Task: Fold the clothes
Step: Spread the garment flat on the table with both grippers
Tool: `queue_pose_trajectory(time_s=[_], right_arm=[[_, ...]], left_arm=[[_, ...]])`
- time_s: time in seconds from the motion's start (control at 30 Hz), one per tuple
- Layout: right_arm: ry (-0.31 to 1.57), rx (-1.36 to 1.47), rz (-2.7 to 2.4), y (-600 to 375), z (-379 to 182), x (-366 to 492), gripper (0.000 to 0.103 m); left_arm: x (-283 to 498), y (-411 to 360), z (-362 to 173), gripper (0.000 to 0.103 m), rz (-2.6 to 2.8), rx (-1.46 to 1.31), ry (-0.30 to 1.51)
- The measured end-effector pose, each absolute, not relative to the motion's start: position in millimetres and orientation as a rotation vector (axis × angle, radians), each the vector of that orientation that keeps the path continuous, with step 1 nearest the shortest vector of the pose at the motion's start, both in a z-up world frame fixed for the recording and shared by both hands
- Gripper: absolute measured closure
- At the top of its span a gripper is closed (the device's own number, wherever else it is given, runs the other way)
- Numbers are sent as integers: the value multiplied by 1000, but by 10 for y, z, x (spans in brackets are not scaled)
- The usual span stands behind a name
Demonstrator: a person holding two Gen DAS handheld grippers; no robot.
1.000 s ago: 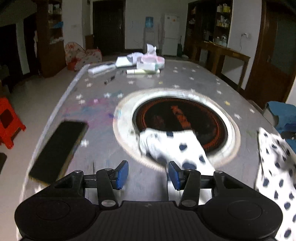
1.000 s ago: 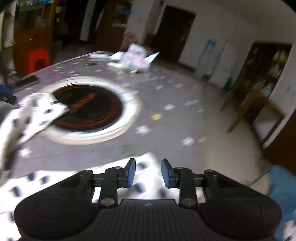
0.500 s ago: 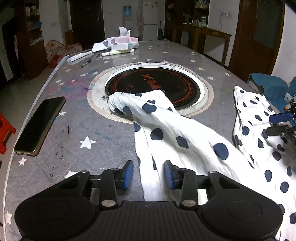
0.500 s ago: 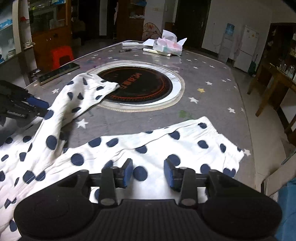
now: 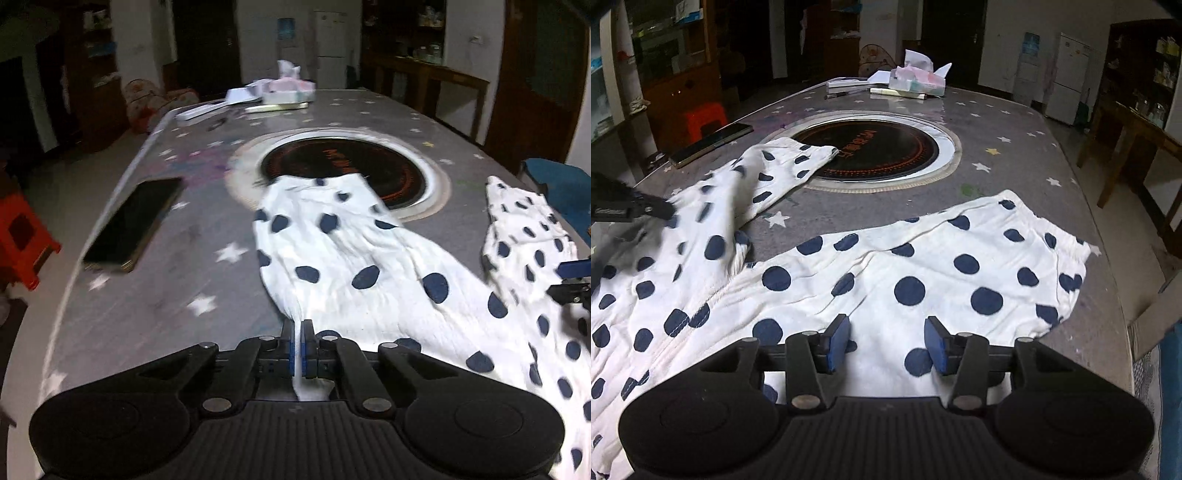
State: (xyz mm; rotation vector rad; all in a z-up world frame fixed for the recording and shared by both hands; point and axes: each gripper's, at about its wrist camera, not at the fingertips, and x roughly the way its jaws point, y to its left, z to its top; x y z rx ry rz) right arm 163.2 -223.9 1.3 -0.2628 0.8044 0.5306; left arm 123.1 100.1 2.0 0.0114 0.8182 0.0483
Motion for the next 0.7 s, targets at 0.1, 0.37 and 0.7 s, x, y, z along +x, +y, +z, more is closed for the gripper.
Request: queue_pose_trajectory(time_s=[0.1, 0.37, 0.7], right_arm=[[798, -267, 518, -2233, 8, 1572, 54], [772, -322, 557, -2153, 111, 1268, 54], [798, -328, 742, -2087, 283, 559, 53]], left_arm=[[1092, 1094, 8, 100, 76, 17, 833], [832, 1171, 83, 89, 77, 17, 818], [175, 670, 318, 88, -176, 81, 757]])
